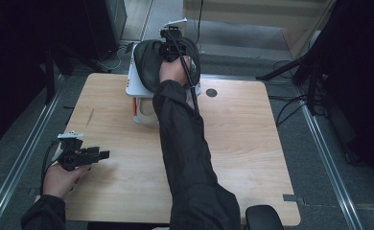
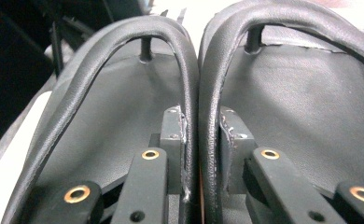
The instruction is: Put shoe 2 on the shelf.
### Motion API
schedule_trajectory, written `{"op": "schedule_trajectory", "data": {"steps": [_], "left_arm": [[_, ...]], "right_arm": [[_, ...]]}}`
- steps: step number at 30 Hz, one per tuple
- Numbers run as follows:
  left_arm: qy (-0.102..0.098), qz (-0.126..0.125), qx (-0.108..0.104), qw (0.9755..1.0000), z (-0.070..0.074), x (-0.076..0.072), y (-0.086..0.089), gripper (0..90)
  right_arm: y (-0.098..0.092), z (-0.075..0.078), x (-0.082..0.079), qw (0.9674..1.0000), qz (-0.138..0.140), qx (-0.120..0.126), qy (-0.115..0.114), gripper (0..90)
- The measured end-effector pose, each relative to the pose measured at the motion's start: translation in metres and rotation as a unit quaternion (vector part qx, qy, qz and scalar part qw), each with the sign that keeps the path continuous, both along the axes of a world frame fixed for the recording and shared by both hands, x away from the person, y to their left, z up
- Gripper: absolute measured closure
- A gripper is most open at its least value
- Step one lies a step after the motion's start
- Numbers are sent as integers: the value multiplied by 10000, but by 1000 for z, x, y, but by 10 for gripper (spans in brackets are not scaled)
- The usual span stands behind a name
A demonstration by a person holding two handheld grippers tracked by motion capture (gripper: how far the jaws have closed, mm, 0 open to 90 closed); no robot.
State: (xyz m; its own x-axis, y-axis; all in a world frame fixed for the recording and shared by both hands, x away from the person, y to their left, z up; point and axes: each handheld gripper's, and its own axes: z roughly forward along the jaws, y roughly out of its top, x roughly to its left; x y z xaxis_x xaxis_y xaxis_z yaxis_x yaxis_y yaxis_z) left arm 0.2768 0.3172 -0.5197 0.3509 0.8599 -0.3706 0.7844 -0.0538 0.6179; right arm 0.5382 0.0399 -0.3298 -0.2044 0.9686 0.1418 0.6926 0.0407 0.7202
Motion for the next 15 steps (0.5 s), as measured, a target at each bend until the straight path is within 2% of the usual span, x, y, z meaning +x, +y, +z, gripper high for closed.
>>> {"op": "schedule_trajectory", "data": {"steps": [9, 11, 13, 15], "left_arm": [[-23, -32, -18, 10000, 1, 0, -1, 390], [-34, -31, -21, 10000, 1, 0, 0, 390], [-9, -42, -11, 10000, 1, 1, 0, 390], [-15, -16, -15, 10000, 1, 1, 0, 390]], "right_arm": [[15, -16, 1, 9982, -470, 348, -158, 745], [14, -16, 2, 9980, -485, 332, -212, 745], [13, -15, 2, 9977, -519, 407, -163, 745], [11, -15, 1, 9975, -568, 371, -177, 745]]}}
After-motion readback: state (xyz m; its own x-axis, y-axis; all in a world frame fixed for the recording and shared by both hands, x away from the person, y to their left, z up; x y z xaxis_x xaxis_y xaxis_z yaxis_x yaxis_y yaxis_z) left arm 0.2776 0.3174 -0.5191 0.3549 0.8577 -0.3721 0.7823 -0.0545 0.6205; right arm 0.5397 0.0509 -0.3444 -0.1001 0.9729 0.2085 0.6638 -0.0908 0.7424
